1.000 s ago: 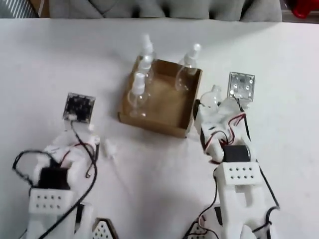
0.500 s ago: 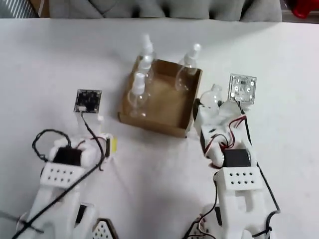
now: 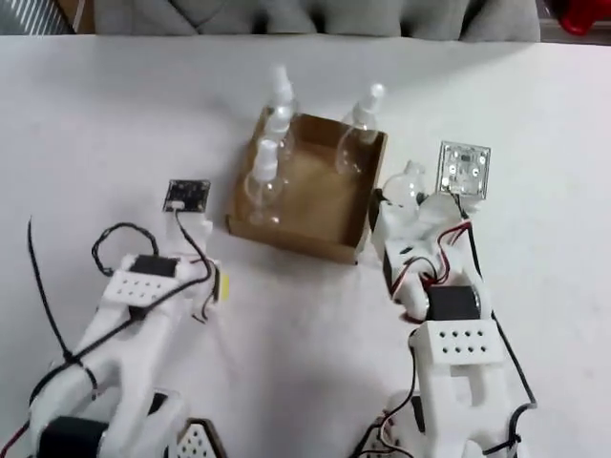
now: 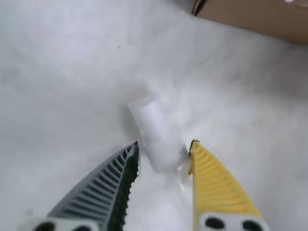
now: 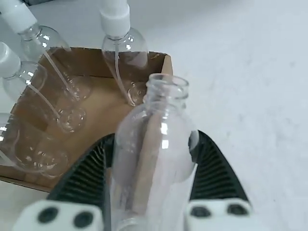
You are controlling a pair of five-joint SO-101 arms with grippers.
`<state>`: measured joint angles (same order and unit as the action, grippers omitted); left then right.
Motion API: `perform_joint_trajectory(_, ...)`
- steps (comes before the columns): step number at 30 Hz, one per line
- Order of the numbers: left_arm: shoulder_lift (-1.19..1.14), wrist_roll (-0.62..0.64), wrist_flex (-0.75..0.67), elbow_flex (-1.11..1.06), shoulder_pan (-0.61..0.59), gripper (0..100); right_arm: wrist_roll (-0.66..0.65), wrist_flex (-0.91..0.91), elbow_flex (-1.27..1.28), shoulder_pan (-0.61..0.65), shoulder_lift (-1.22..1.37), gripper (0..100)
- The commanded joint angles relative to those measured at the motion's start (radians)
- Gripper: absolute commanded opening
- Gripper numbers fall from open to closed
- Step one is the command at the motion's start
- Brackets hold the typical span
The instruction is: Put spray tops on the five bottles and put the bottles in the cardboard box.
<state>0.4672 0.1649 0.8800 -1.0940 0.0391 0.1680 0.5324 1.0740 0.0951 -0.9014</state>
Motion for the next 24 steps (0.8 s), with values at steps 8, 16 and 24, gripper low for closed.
perform_joint_trajectory(8,-0.176,0.095,-0.008,0.118,0.01,28,0.003,-0.019,-0.006,-0.005,-0.027,1.6)
perform_joint_trajectory(16,-0.219,0.095,-0.015,0.144,0.015,22,0.003,-0.018,-0.005,-0.005,-0.027,1.6)
perform_joint_trajectory(24,-0.272,0.091,-0.034,0.183,0.015,6,0.003,-0.015,-0.005,-0.01,-0.03,1.6)
